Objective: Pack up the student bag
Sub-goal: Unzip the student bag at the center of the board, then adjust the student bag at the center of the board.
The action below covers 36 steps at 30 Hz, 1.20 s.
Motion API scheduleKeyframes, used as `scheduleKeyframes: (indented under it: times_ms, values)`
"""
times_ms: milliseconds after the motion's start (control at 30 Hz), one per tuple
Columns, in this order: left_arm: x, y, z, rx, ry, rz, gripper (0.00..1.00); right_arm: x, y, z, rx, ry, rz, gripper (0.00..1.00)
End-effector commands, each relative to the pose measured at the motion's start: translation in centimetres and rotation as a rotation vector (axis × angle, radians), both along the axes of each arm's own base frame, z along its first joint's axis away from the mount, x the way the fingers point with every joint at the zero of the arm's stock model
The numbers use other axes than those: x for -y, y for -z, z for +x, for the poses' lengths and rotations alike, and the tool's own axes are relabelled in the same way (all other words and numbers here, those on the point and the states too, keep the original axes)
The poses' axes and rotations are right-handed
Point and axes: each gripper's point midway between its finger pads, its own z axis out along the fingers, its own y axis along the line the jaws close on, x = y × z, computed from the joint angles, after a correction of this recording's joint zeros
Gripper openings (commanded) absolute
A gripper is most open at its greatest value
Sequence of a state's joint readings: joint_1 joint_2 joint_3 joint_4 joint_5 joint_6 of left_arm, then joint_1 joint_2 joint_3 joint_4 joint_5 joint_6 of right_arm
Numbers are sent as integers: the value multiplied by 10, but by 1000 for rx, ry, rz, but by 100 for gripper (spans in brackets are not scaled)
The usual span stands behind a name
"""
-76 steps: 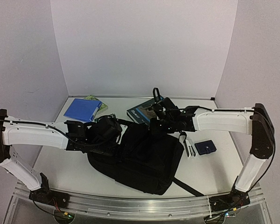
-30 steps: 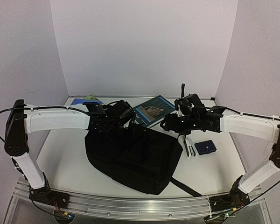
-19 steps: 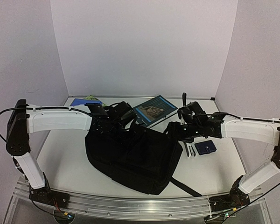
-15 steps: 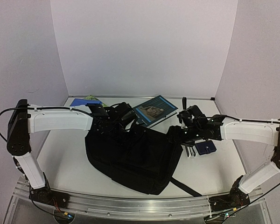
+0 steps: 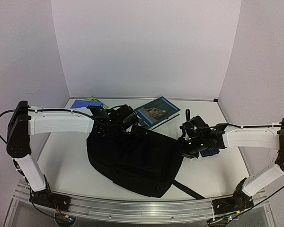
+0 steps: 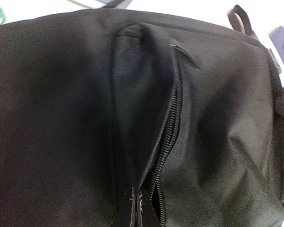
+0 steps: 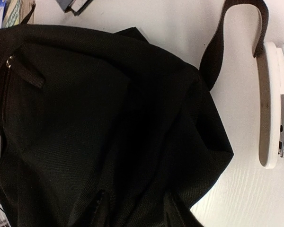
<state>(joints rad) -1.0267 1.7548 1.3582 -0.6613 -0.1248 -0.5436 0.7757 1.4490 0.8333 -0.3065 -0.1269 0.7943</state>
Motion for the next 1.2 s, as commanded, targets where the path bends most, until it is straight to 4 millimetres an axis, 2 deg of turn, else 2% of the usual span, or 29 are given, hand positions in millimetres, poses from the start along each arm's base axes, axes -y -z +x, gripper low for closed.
scheduleKeyframes:
  times_ms: [0,100,200,333,467,600,633,767,867,1033,1167]
  values:
    - [-23,-24,14,85,-127,-20,0,-6,-3,5,19,0,17,25]
    - [-33,-25,14,85,-172,-40,0,-4,-4,20,70,18,-32,8]
    - [-39,-29,11,76,-217,-88,0,-3,-10,43,121,29,-72,1]
    - [-35,-32,5,50,-239,-183,0,-6,-18,82,178,23,-110,0]
    - [-33,-31,3,33,-278,-263,0,0,-18,127,226,31,-172,0]
    - [-47,-25,8,53,-384,-298,0,-2,-34,159,300,38,-211,0]
    - [-53,-21,9,54,-414,-303,0,-4,-41,162,311,34,-206,6]
    - [-68,-10,14,43,-486,-361,0,-11,-72,161,361,28,-182,44]
    - [-69,-7,17,37,-491,-392,0,-22,-96,147,411,24,-209,57]
    - [-67,-7,19,37,-484,-412,0,-79,-118,107,453,-43,-194,66]
    - [-68,-7,20,36,-493,-438,0,-125,-120,80,447,-85,-146,67]
